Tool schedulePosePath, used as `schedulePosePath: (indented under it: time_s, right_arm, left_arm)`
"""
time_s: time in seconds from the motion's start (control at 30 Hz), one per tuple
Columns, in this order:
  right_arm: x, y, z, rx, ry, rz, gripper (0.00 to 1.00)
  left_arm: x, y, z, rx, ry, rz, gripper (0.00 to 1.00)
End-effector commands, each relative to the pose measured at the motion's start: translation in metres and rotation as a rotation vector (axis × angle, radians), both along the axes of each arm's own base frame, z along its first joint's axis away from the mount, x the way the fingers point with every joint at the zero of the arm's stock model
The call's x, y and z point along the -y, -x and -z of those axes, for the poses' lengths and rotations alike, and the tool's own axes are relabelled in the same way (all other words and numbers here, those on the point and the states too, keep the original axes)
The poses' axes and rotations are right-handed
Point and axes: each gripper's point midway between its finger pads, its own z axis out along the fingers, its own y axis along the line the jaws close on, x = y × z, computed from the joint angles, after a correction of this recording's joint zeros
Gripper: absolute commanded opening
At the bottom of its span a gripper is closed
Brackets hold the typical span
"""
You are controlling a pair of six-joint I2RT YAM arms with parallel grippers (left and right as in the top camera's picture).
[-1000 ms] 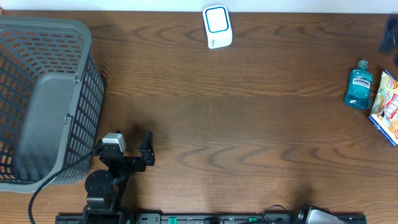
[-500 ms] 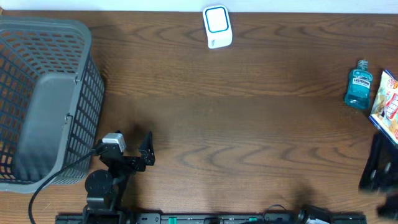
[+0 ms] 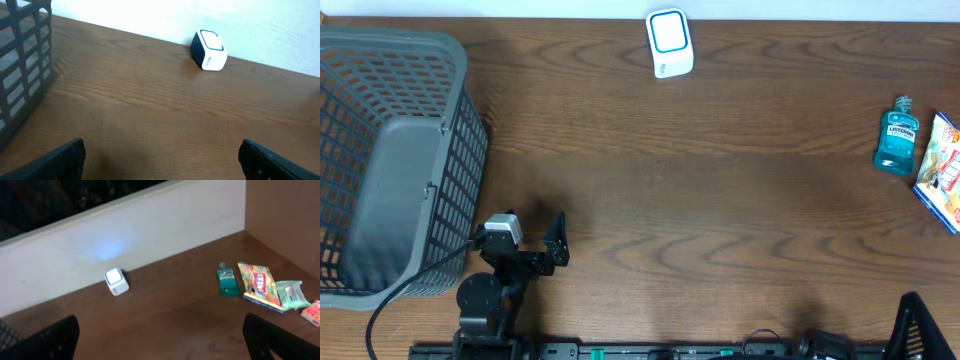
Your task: Scan the item barcode
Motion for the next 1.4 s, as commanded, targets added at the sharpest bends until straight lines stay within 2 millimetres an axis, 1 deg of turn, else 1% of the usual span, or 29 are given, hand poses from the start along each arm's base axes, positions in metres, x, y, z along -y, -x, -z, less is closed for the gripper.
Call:
schedulePosePath:
  time_s: [0.0,0.07,0.17,0.3,0.4,0.5,0.57,0.6,0.67,0.73,0.77,0.9,1.13,1.23,1.27,1.37]
  right_arm:
    - [-0.003,-0.002,0.0,0.058,-0.005,-0.031,0.99]
    - [-0.003,-0.008,0.001,0.106,0.009,-0.054,0.99]
    - [-0.005,-0.02,0.011,0.181,0.025,-0.107,0.99]
    - [-0.007,-0.041,0.038,0.247,0.035,-0.172,0.99]
    - [-0.01,-0.064,0.064,0.326,0.065,-0.227,0.99]
    - [-0.013,-0.08,0.081,0.372,0.076,-0.257,0.99]
    - [-0.014,-0.101,0.104,0.409,0.08,-0.278,0.99]
    - [-0.016,-0.108,0.111,0.431,0.084,-0.288,0.99]
    - [-0.018,-0.115,0.117,0.474,0.094,-0.305,0.99]
    - [-0.027,-0.12,0.125,0.56,0.156,-0.354,0.99]
    - [-0.031,-0.123,0.127,0.574,0.175,-0.374,0.99]
    - [-0.039,-0.134,0.141,0.61,0.245,-0.42,0.99]
    - [-0.045,-0.149,0.17,0.623,0.413,-0.434,0.99]
    - [-0.045,-0.157,0.19,0.601,0.477,-0.434,0.99]
    - [-0.045,-0.161,0.2,0.595,0.506,-0.433,0.99]
    - [-0.045,-0.167,0.218,0.581,0.541,-0.434,0.99]
  left_arm:
    - [0.003,0.002,0.012,-0.031,-0.011,0.018,0.98]
    - [0.003,0.002,0.012,-0.031,-0.011,0.019,0.98]
    - [0.003,0.002,0.012,-0.031,-0.011,0.019,0.98]
    - [0.003,0.002,0.012,-0.031,-0.011,0.018,0.98]
    - [0.003,0.002,0.012,-0.031,-0.011,0.018,0.98]
    - [0.003,0.002,0.012,-0.031,-0.011,0.018,0.98]
    - [0.003,0.002,0.012,-0.031,-0.011,0.018,0.98]
    - [0.003,0.002,0.012,-0.031,-0.011,0.018,0.98]
    - [0.003,0.002,0.012,-0.031,-0.011,0.018,0.98]
    - [0.003,0.002,0.012,-0.03,-0.011,0.018,0.98]
    - [0.003,0.002,0.012,-0.031,-0.011,0.019,0.98]
    - [0.003,0.002,0.012,-0.031,-0.011,0.018,0.98]
    - [0.003,0.002,0.012,-0.031,-0.011,0.019,0.98]
    - [0.003,0.002,0.012,-0.031,-0.011,0.018,0.98]
    - [0.003,0.002,0.012,-0.031,-0.011,0.018,0.98]
    - [0.003,0.002,0.012,-0.031,-0.011,0.019,0.98]
